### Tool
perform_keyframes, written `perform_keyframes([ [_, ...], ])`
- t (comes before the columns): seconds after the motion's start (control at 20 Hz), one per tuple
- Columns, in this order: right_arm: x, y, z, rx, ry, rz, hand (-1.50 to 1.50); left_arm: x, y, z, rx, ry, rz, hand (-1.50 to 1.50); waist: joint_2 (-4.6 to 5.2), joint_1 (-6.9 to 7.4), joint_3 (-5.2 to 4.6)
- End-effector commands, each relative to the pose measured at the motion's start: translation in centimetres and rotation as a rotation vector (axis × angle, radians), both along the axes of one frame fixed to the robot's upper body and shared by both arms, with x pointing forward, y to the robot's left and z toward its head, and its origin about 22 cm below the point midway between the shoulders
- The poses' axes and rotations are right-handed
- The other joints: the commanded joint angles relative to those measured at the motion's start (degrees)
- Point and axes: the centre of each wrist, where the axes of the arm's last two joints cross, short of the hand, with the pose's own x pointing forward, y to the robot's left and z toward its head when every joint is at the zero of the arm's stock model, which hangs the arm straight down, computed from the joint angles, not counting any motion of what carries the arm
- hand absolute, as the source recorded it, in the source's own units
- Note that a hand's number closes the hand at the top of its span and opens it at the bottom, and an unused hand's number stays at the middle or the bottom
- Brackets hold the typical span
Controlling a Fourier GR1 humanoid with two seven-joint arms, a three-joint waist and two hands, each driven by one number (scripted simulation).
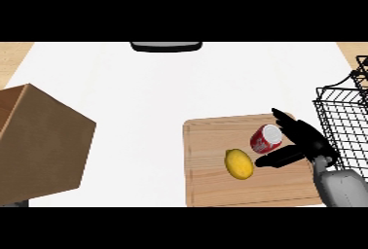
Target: Pick the can from the cutting board and place it in the tiered basket
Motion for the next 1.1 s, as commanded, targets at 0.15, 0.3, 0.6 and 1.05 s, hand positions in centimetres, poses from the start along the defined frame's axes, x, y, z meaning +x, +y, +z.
perform_keyframes([
  [0.15, 1.6, 1.0, -1.7, 0.024, 0.002, 0.018, -1.5, -2.0, 0.8, -2.5, 0.011, 0.081, 0.029, 0.0, 0.63, 0.43, -0.97],
  [0.3, -0.1, 1.5, -3.4, 0.038, 0.003, 0.091, 1.5, -1.0, 0.3, -0.7, -0.002, 0.076, 0.036, 0.0, 0.56, 0.19, -0.96],
  [0.6, 1.3, 3.6, -2.2, 0.001, -0.17, 0.055, 1.5, -1.2, 1.1, -2.5, -0.007, 0.076, 0.029, 0.0, 0.58, 0.06, -0.99],
  [1.05, -4.0, 5.2, -0.4, -0.214, -0.286, 0.085, 1.5, -1.4, 1.7, -1.3, -0.007, 0.091, 0.071, 0.0, -0.12, -1.48, -1.16],
])
